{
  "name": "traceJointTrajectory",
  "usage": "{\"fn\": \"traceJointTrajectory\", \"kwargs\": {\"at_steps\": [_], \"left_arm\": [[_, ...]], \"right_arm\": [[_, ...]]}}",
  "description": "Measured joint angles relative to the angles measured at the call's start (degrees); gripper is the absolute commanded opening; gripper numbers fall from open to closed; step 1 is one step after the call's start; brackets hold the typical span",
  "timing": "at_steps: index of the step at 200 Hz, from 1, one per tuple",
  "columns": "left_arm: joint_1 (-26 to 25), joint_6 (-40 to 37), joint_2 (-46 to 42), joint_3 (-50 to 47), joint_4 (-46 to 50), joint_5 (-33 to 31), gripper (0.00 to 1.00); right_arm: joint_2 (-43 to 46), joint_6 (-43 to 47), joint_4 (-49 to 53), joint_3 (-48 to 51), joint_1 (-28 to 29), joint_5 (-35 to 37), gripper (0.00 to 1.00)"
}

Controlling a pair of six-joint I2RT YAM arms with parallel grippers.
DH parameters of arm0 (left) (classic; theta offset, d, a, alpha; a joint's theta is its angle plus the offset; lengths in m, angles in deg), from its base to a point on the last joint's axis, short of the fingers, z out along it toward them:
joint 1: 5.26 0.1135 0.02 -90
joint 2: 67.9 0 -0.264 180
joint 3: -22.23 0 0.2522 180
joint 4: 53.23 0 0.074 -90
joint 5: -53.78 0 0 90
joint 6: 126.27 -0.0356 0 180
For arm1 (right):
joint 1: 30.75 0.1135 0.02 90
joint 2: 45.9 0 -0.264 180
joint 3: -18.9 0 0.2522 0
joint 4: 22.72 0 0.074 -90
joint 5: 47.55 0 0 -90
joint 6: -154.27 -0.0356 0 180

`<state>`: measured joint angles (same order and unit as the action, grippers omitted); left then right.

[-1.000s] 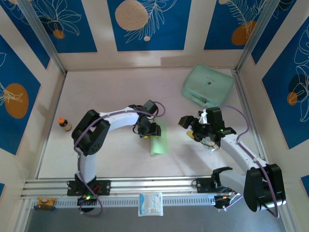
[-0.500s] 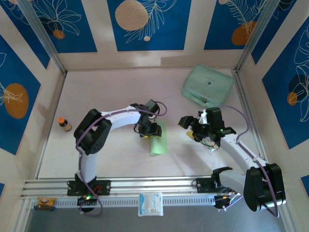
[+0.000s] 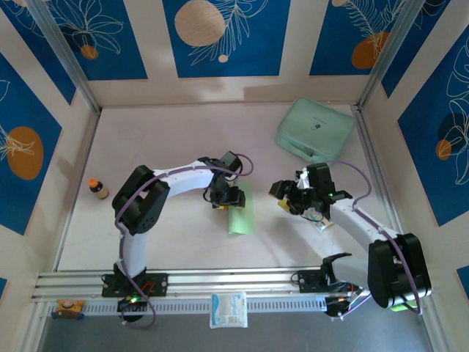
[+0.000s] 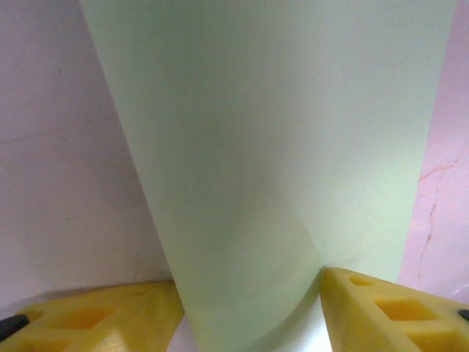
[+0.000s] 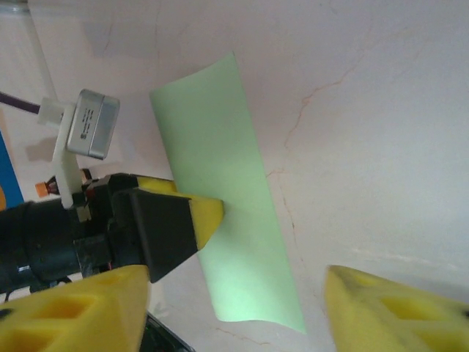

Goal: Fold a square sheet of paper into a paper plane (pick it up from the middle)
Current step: Hold the square sheet of paper at the center of the table.

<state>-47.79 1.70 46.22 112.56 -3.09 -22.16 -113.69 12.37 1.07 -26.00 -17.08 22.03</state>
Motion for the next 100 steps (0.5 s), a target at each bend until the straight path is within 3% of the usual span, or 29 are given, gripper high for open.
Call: {"fn": "traceJointTrajectory", "kwargs": {"at_steps": [49, 100], "left_arm": [[0.00, 0.00, 0.02, 0.00, 0.00, 0.00, 0.61], [-0.02, 0.00, 0.02, 0.00, -0.02, -0.02, 0.61]], "right_arm": [[-8.17, -0.63, -3.21, -0.74, 4.57, -0.13, 0.15], [-16.92, -1.18, -5.99, -4.87, 9.53, 0.55, 0.01]]}}
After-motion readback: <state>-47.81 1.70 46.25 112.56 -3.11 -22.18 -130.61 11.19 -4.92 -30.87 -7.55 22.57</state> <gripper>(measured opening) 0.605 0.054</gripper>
